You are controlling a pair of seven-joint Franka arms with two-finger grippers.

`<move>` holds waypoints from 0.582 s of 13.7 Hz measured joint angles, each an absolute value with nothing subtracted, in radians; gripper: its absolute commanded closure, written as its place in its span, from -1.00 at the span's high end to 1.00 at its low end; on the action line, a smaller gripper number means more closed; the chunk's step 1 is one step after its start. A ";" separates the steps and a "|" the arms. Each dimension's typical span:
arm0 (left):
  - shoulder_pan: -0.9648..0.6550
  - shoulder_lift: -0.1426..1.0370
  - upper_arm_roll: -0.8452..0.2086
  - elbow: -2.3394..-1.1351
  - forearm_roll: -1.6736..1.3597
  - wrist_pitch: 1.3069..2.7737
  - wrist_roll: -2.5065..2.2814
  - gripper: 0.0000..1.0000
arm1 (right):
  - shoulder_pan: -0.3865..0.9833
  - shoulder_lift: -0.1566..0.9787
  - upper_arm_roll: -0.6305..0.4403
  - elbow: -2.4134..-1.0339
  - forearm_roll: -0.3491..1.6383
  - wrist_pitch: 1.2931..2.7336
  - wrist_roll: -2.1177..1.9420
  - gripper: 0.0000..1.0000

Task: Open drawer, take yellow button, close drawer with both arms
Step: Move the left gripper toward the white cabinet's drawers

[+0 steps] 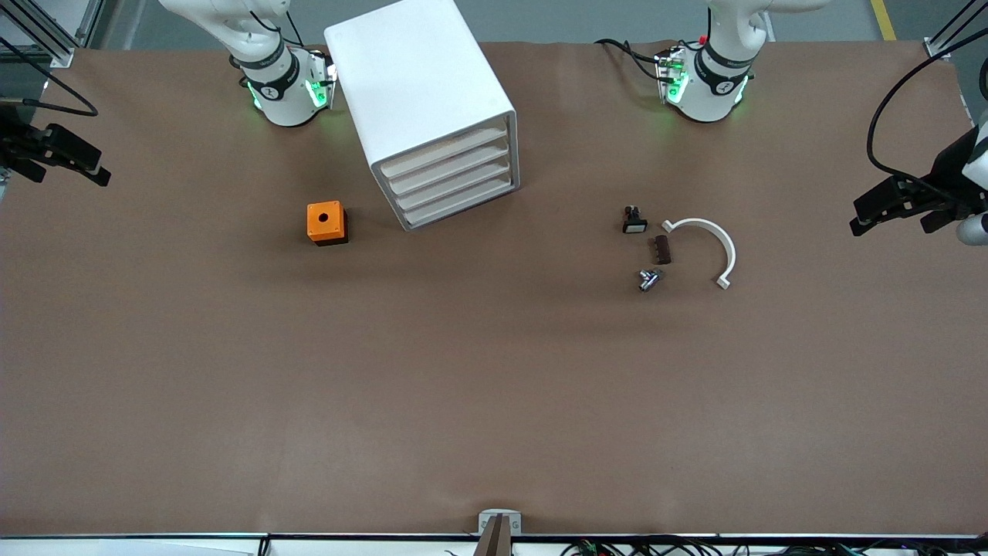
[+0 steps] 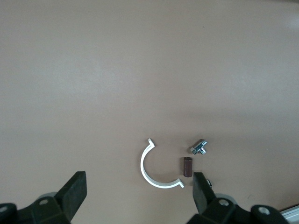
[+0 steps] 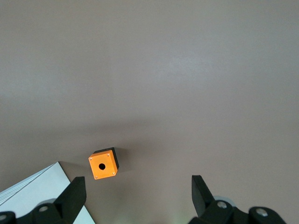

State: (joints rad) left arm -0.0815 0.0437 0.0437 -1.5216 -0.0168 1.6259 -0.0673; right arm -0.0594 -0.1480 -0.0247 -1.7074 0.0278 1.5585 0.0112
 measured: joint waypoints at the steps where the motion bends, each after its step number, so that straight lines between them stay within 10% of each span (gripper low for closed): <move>1: -0.081 0.044 0.044 -1.522 -0.017 1.626 -0.067 0.99 | -0.059 -0.148 -0.025 -1.707 0.028 1.559 0.011 1.00; 8: -0.068 0.046 0.048 -1.524 -0.017 1.621 -0.067 0.99 | -0.059 -0.148 -0.025 -1.707 0.028 1.558 0.011 1.00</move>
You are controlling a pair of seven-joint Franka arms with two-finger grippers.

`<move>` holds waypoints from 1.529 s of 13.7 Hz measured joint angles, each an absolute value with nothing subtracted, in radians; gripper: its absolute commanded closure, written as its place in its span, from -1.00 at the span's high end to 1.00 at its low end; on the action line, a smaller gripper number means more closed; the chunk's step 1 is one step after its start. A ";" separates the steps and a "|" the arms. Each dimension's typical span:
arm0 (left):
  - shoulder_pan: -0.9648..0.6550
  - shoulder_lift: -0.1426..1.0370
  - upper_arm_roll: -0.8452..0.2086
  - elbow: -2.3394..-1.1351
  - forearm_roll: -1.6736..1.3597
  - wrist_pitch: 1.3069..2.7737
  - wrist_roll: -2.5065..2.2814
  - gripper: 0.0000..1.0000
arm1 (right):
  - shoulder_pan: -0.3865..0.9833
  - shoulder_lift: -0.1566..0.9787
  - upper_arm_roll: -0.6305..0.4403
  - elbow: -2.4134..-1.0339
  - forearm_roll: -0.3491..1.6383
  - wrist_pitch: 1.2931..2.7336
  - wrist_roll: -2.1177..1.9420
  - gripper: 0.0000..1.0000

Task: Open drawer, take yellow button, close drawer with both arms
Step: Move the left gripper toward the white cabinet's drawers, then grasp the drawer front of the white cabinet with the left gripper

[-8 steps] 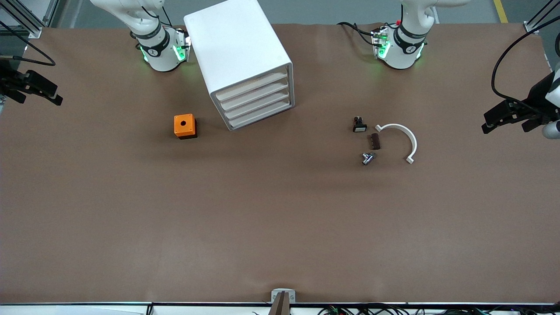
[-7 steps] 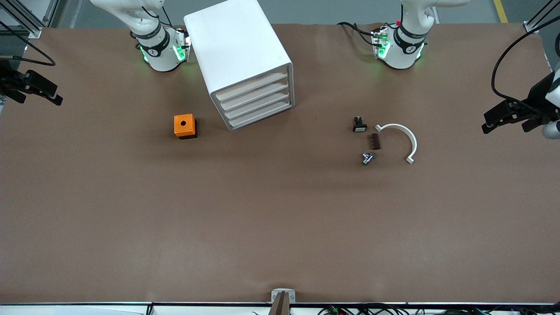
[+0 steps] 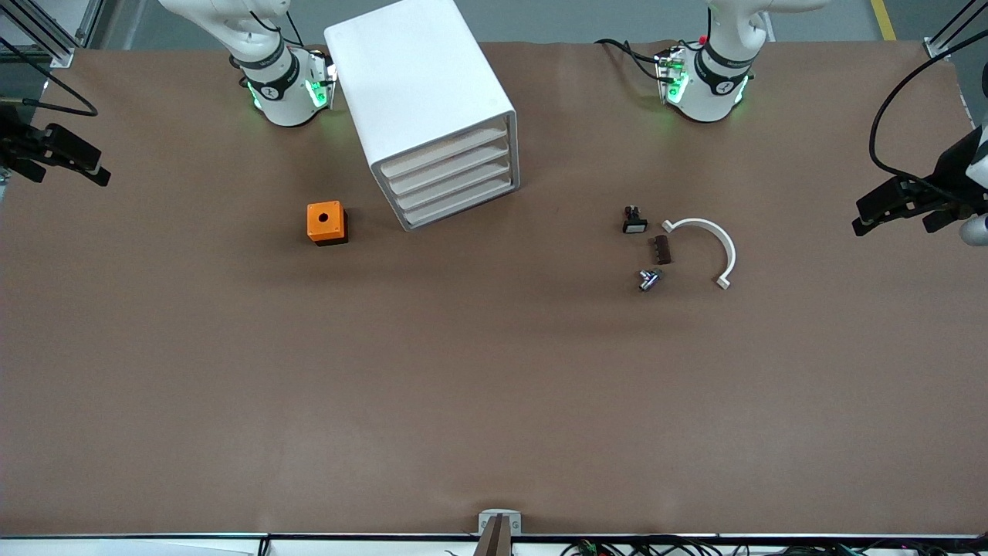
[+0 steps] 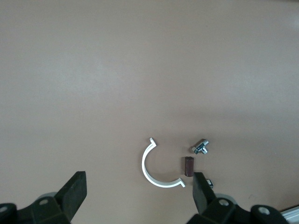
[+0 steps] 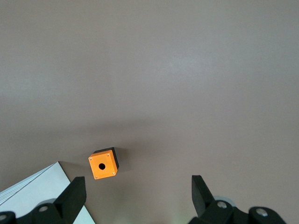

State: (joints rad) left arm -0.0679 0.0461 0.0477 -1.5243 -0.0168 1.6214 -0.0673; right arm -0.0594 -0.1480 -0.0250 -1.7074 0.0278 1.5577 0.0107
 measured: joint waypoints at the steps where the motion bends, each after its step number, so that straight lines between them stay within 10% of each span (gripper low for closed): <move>1: -0.061 0.052 0.048 -1.527 -0.017 1.619 -0.067 0.99 | -0.059 -0.148 -0.025 -1.708 0.028 1.558 0.011 1.00; 21: -0.327 0.402 0.028 -1.405 -0.392 1.543 -0.753 0.99 | -0.059 -0.148 -0.025 -1.710 0.017 1.557 0.010 1.00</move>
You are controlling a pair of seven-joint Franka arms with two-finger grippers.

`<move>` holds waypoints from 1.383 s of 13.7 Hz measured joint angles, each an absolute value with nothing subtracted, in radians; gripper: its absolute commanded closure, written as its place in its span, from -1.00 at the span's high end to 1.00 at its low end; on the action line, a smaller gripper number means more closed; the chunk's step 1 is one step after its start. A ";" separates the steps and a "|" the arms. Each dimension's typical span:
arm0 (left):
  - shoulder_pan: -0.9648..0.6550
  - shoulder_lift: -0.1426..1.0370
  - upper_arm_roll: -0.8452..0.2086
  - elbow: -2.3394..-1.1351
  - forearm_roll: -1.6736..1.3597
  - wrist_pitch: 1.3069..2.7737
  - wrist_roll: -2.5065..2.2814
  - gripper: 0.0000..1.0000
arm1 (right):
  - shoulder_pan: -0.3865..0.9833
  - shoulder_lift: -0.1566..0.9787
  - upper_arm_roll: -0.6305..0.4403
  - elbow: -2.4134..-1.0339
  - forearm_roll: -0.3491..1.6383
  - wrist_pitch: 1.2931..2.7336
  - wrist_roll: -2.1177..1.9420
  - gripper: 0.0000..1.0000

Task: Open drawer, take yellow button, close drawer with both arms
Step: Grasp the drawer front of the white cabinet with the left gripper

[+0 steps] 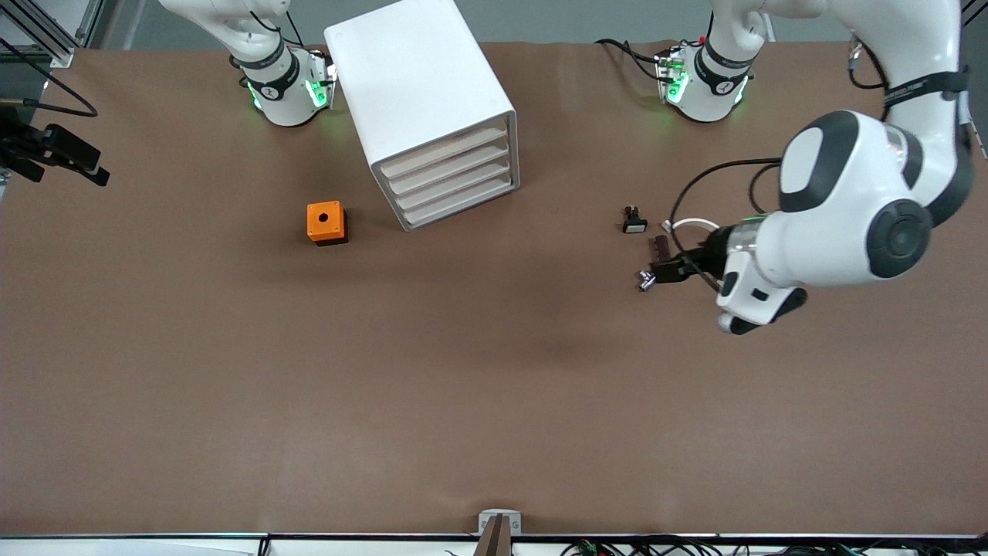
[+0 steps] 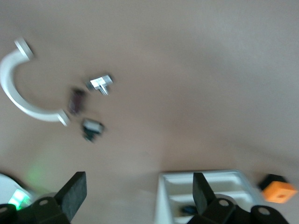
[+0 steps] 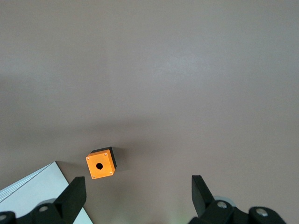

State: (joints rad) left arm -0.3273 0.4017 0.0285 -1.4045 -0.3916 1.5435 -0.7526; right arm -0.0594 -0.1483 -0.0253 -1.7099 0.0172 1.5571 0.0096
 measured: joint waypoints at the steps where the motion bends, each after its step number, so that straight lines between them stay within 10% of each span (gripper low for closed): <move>1: -0.344 0.418 0.028 -1.397 -0.448 1.543 -0.860 0.99 | -0.059 -0.148 -0.025 -1.710 0.017 1.557 0.010 1.00; 19: -0.427 0.809 -0.125 -1.367 -0.913 1.381 -2.205 0.96 | -0.059 -0.149 -0.025 -1.711 0.017 1.555 0.009 1.00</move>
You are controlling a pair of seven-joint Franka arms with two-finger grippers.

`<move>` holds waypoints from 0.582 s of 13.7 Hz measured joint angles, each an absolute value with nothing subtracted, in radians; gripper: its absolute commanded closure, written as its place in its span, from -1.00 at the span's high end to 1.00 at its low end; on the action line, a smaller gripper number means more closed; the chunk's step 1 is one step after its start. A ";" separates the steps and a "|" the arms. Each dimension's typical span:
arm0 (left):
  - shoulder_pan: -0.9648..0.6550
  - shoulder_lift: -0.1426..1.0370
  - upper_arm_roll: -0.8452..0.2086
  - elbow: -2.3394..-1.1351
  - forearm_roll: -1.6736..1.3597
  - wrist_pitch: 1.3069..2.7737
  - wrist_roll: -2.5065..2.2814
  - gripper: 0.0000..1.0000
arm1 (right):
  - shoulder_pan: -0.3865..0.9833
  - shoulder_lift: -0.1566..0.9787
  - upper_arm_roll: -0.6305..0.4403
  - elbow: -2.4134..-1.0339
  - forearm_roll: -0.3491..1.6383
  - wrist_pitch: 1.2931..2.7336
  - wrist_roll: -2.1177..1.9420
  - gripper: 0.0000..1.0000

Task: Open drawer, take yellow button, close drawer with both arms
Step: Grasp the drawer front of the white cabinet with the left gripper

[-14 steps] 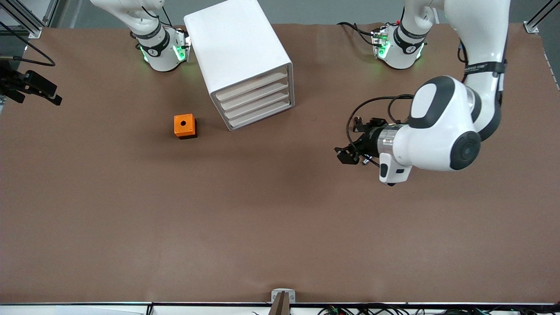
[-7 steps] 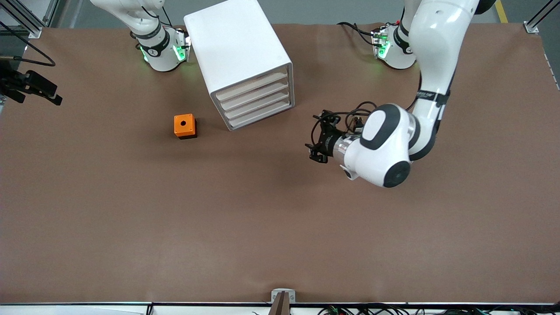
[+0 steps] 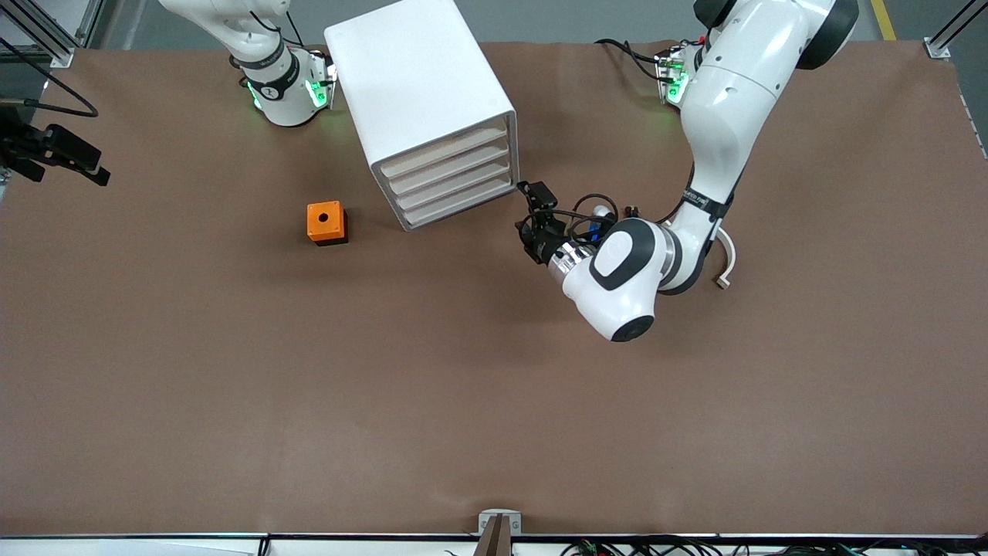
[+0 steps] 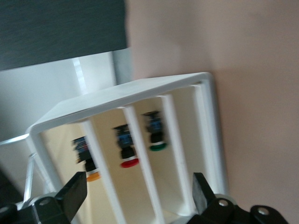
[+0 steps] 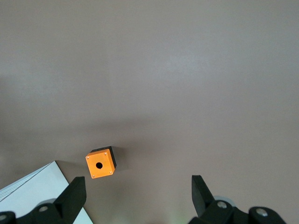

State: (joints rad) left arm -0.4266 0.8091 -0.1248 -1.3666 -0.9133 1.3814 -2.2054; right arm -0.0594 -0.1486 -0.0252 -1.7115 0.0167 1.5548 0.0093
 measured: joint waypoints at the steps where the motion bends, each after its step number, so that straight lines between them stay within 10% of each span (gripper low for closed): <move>1: -0.427 0.820 -0.125 -1.366 -0.955 1.359 -2.234 0.95 | -0.059 -0.149 -0.025 -1.711 0.017 1.554 0.009 1.00; 8: -0.463 0.832 -0.145 -1.365 -1.055 1.321 -2.296 -0.10 | -0.059 -0.149 -0.025 -1.712 0.017 1.554 0.009 1.00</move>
State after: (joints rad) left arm -0.4633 0.8316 -0.1453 -1.3645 -1.0553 1.3212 -2.2962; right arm -0.0594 -0.1486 -0.0250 -1.7115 0.0167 1.5540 0.0091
